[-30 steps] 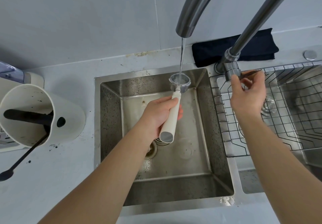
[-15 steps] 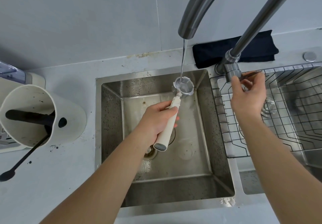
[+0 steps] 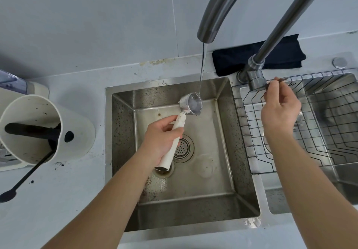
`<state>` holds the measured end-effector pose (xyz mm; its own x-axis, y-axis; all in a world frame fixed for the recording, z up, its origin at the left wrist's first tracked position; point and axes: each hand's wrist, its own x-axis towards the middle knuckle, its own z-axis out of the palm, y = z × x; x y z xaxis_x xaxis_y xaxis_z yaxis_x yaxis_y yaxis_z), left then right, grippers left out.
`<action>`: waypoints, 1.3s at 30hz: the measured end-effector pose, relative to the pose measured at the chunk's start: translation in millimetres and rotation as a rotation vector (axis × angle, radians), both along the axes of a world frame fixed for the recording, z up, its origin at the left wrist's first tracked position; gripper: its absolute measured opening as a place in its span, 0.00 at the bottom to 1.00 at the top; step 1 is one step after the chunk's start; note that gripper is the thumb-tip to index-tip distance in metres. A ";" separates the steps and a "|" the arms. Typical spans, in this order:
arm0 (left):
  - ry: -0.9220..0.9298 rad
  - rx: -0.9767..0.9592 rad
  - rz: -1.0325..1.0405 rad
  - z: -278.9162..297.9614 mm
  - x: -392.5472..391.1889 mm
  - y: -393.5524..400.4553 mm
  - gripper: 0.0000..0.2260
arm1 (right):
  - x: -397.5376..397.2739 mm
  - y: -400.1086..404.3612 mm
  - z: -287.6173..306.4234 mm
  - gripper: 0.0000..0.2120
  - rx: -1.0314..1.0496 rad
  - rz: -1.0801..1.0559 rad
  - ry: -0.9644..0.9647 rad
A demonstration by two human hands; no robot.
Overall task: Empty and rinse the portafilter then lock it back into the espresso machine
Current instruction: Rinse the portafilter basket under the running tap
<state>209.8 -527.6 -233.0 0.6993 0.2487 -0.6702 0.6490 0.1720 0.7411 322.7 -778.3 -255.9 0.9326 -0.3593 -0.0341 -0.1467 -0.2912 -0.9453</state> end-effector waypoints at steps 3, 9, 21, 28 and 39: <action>-0.051 0.191 -0.123 0.3 1.3 2.8 0.20 | 0.2 -1.1 1.5 0.20 0.001 0.007 0.000; -0.131 0.340 -0.226 2.5 11.1 -1.8 0.21 | 0.6 -1.9 1.9 0.19 0.015 -0.036 0.022; -0.046 0.140 -0.052 -1.8 15.5 -2.3 0.16 | -1.5 1.0 5.2 0.09 0.070 -0.067 0.020; -0.030 0.288 -0.078 -4.0 -1.3 19.1 0.18 | -2.1 2.5 9.0 0.07 0.077 -0.034 0.043; -0.146 0.612 -0.225 2.6 -20.4 40.9 0.21 | -1.4 -4.4 7.9 0.12 0.133 -0.079 0.021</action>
